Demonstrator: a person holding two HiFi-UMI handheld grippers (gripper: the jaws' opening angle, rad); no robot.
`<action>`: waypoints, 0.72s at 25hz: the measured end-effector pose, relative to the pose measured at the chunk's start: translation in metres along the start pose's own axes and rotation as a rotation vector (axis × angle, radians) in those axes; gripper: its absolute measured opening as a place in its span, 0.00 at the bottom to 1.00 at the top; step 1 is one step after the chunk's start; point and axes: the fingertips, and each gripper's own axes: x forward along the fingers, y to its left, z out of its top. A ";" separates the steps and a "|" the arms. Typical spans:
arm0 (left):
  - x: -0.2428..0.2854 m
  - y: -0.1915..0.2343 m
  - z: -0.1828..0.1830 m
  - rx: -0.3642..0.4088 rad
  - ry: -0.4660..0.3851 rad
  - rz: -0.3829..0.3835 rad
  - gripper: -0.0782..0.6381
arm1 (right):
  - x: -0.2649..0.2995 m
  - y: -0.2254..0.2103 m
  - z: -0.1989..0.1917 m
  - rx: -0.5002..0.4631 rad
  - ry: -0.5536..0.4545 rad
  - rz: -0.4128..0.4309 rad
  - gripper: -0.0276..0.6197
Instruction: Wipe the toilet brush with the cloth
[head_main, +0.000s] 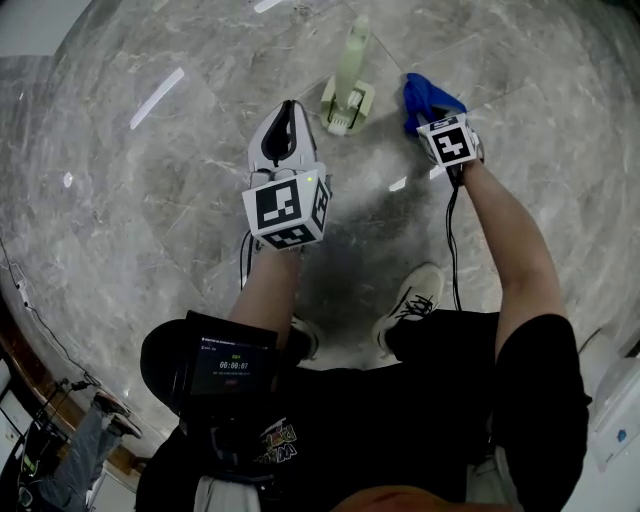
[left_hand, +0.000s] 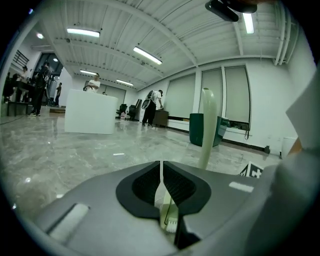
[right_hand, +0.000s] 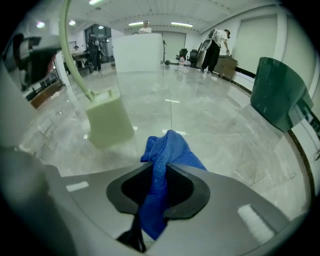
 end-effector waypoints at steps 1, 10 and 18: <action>0.002 0.002 -0.004 -0.007 0.012 0.002 0.15 | -0.006 0.008 0.012 0.002 -0.045 0.037 0.16; 0.007 -0.012 -0.019 0.017 0.060 -0.042 0.15 | -0.052 0.039 0.122 0.126 -0.353 0.350 0.16; -0.001 -0.027 0.013 0.022 0.010 -0.112 0.15 | -0.041 0.069 0.169 -0.079 -0.342 0.401 0.16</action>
